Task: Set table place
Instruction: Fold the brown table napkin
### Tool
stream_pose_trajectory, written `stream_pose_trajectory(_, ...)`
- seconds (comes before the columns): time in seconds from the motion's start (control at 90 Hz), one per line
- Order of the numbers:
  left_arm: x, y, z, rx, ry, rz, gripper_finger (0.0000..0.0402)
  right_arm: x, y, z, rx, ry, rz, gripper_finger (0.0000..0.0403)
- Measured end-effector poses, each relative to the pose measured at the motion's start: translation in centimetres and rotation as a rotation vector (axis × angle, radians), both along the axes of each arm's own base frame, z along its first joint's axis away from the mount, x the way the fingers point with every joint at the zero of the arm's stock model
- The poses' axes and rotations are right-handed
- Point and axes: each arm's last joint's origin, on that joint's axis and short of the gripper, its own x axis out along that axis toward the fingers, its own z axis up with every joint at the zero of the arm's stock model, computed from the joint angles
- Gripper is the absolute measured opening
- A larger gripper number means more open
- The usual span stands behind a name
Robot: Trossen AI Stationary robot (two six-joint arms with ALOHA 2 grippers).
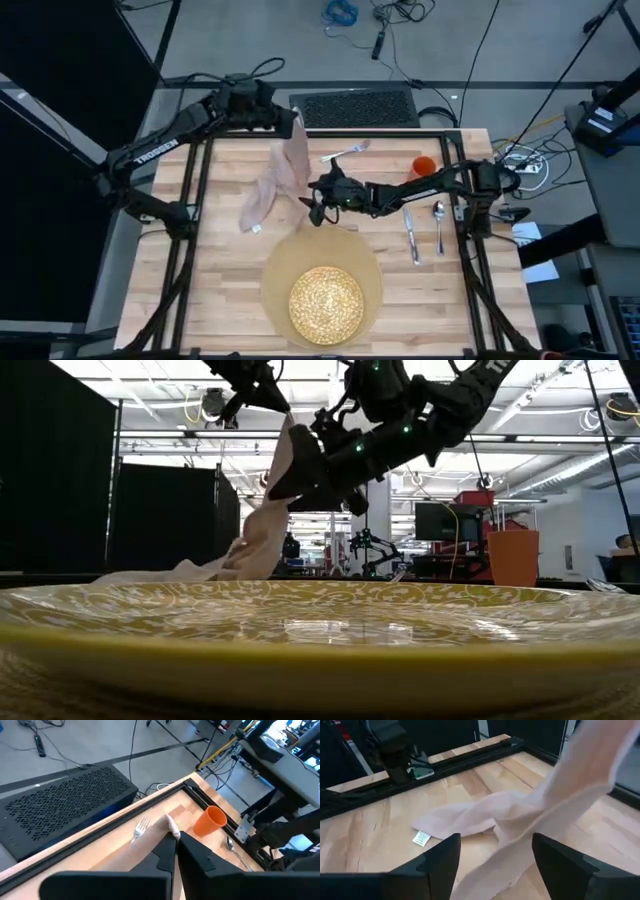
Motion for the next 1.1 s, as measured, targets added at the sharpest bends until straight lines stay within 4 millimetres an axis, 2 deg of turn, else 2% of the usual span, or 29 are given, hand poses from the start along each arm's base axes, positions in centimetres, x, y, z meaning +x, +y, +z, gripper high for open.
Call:
stream_pose_trajectory(0.333, -0.2, 0.2, 0.6, -0.003, -0.029, -0.028, 0.0000, 0.2, -0.6, -2.1, 0.030, 0.054, -0.026, 0.0176)
stream_pose_trajectory(0.444, -0.3, 0.2, 0.9, 0.004, -0.037, -0.036, 0.0000, 0.2, -0.9, -2.2, 0.035, 0.060, -0.035, 0.0131)
stream_pose_trajectory(0.611, -0.4, 0.1, 1.1, 0.003, -0.022, -0.050, 0.0000, 0.1, -1.1, -2.1, 0.010, 0.066, -0.030, 0.0018)
stream_pose_trajectory(0.733, -0.6, -0.1, 0.6, -0.004, 0.030, -0.065, 0.0000, 0.2, -1.3, -1.8, 0.004, 0.063, -0.026, 0.0003)
stream_pose_trajectory(0.811, -0.6, -0.1, 0.6, 0.000, 0.039, -0.067, 0.0000, 0.3, -1.3, -0.9, -0.005, 0.080, -0.020, 0.0001)
stream_pose_trajectory(0.889, -0.6, -0.1, 0.6, 0.005, 0.039, -0.065, 0.0000, 0.3, -1.4, 1.0, -0.043, 0.099, -0.017, 0.0000)
stream_pose_trajectory(1.1, -1.3, -0.6, 1.8, 0.047, -0.013, -0.060, 0.0000, -1.3, -2.0, 7.5, -0.196, 0.175, -0.081, 0.0000)
